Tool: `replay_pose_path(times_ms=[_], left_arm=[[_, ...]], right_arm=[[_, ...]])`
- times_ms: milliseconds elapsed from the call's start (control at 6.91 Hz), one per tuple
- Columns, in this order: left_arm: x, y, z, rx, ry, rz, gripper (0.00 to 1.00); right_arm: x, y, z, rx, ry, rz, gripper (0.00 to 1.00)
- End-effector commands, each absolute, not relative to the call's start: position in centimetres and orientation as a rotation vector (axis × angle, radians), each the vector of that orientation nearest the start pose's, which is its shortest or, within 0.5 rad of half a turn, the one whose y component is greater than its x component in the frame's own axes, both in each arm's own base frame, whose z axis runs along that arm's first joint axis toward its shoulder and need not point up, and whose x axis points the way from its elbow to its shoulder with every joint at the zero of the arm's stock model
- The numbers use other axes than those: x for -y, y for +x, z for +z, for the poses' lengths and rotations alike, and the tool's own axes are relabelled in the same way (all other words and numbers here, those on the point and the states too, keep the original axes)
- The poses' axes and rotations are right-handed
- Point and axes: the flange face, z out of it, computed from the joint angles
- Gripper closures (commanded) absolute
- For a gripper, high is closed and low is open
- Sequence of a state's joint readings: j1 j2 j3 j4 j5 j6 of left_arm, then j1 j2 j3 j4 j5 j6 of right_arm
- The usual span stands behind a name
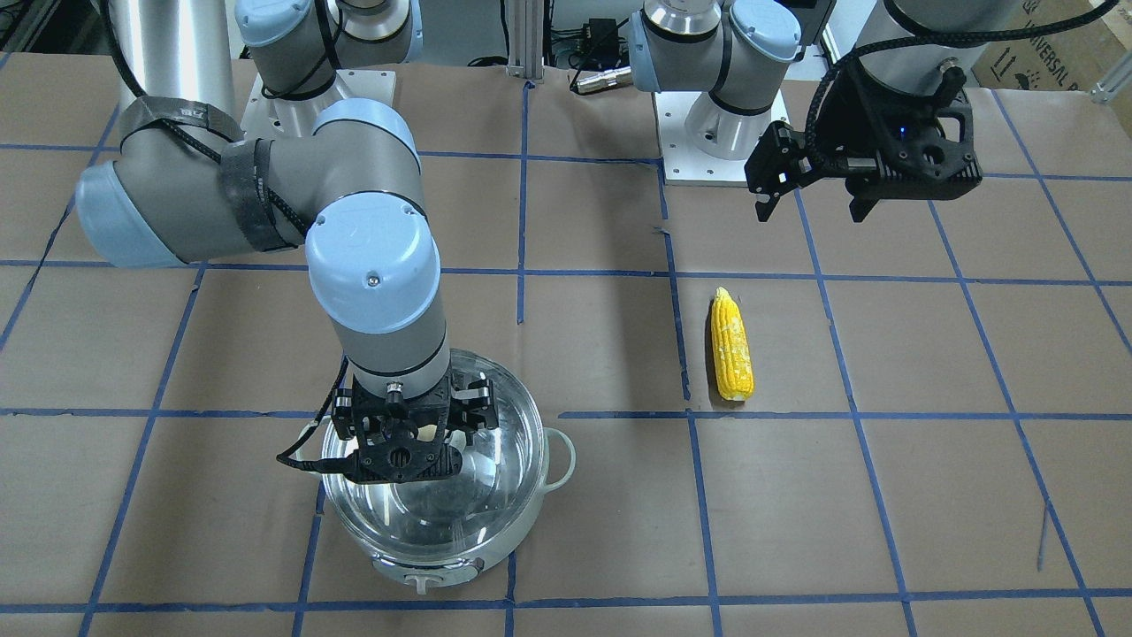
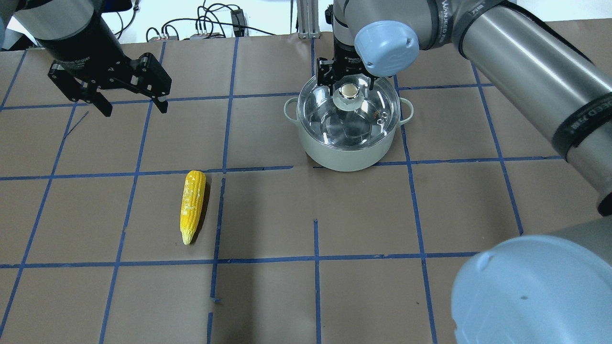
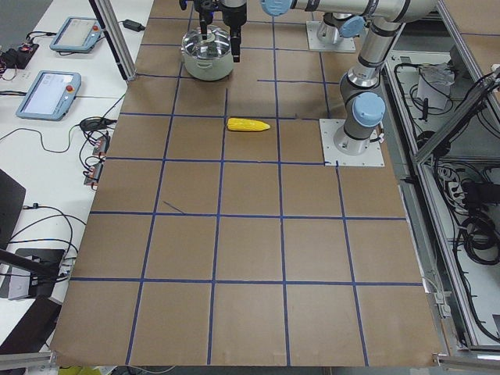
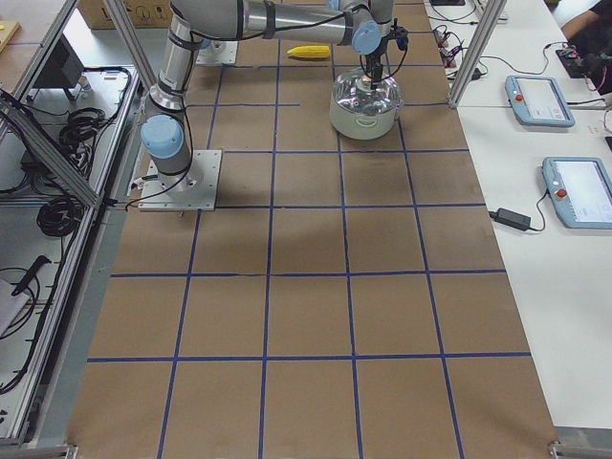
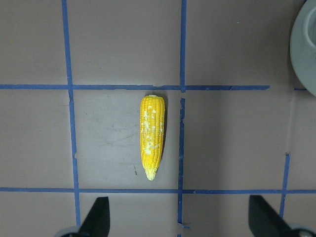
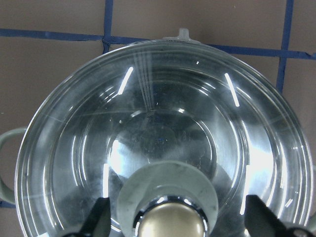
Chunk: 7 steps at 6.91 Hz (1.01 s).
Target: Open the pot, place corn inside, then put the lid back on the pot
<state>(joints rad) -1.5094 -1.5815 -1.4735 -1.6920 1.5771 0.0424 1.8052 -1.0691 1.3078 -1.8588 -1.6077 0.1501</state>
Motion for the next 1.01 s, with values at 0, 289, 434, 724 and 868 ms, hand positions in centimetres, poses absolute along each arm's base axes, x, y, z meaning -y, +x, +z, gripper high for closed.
replay_pose_path(times_ms=[0,289,434,724,868], left_arm=[[49.80,-10.23,51.87,-3.137,-0.029,0.056,0.00],[49.89,-10.23,51.90,-3.137,-0.031,0.051,0.00],[49.88,-10.23,51.88,-3.137,-0.031,0.053,0.00],[49.88,-10.23,51.88,-3.137,-0.031,0.053,0.00],[49.88,-10.21,51.88,-3.135,-0.029,0.053,0.00]], right_arm=[[63.81,28.59,34.59,-3.163,-0.134,-0.094,0.05],[63.96,28.62,34.49,-3.161,-0.136,-0.106,0.22],[63.97,28.62,34.49,-3.161,-0.144,-0.106,0.47],[63.97,28.62,34.49,-3.161,-0.149,-0.106,0.85],[64.04,28.53,34.56,-3.161,-0.146,-0.109,0.92]])
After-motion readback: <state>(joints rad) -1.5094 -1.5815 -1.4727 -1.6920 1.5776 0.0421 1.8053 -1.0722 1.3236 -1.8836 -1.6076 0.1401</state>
